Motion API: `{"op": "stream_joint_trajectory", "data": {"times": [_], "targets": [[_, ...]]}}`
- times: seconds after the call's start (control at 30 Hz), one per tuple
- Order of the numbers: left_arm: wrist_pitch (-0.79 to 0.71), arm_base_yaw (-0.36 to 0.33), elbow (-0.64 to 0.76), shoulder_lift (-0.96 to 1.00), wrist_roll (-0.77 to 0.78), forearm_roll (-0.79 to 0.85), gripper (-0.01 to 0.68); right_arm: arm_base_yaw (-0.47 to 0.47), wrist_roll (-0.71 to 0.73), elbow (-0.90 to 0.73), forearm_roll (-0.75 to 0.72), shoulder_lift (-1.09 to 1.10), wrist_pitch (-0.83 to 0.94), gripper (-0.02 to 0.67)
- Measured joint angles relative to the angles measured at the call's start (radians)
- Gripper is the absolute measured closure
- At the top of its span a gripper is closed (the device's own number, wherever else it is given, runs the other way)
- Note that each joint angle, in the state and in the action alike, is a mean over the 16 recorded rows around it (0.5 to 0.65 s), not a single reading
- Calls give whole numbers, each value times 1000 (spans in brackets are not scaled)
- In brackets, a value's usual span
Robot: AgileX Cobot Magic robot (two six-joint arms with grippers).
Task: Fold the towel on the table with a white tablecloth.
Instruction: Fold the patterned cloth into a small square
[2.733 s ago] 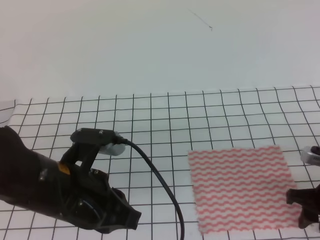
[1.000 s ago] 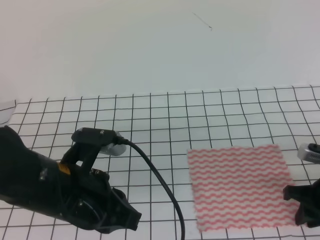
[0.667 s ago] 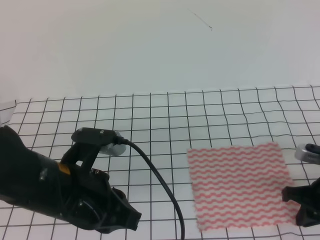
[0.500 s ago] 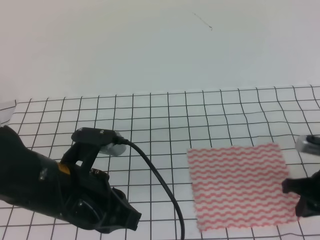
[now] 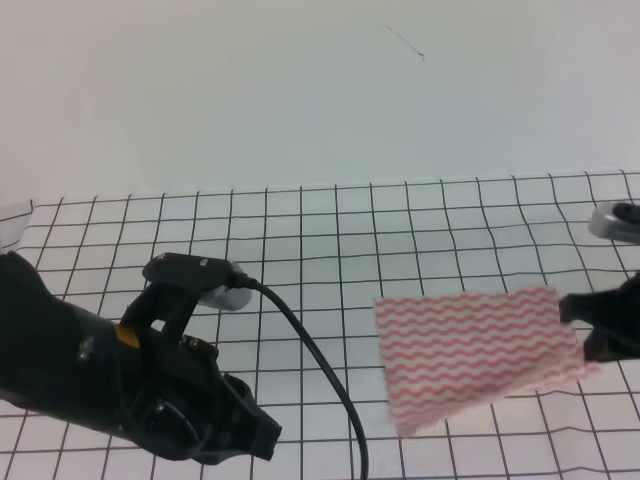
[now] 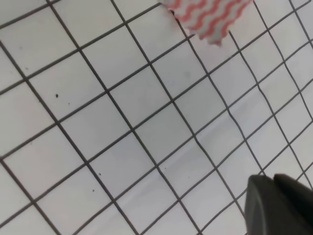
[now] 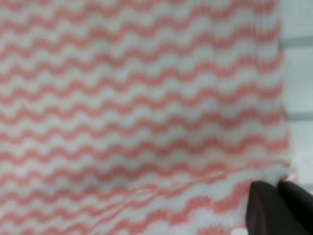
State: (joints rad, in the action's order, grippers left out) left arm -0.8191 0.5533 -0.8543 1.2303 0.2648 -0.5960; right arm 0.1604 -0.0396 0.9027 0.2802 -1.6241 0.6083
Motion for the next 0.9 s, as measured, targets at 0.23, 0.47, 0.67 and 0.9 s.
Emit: {"op": "stream_joint_trajectory", "data": {"times": [0.23,0.47,0.67,0.9], "targets": [[38,0,0,0,37,4,673,0,0,81,-9,-71,-39,626],[47,0,0,0,58,6,673,0,0,169,-16,-167,-66,627],[28,0,0,0,59,5,673,0,0,229,-17,-236,-83,627],[12,0,0,0,59,3,673,0,0,263,-31,-274,-100,625]]}}
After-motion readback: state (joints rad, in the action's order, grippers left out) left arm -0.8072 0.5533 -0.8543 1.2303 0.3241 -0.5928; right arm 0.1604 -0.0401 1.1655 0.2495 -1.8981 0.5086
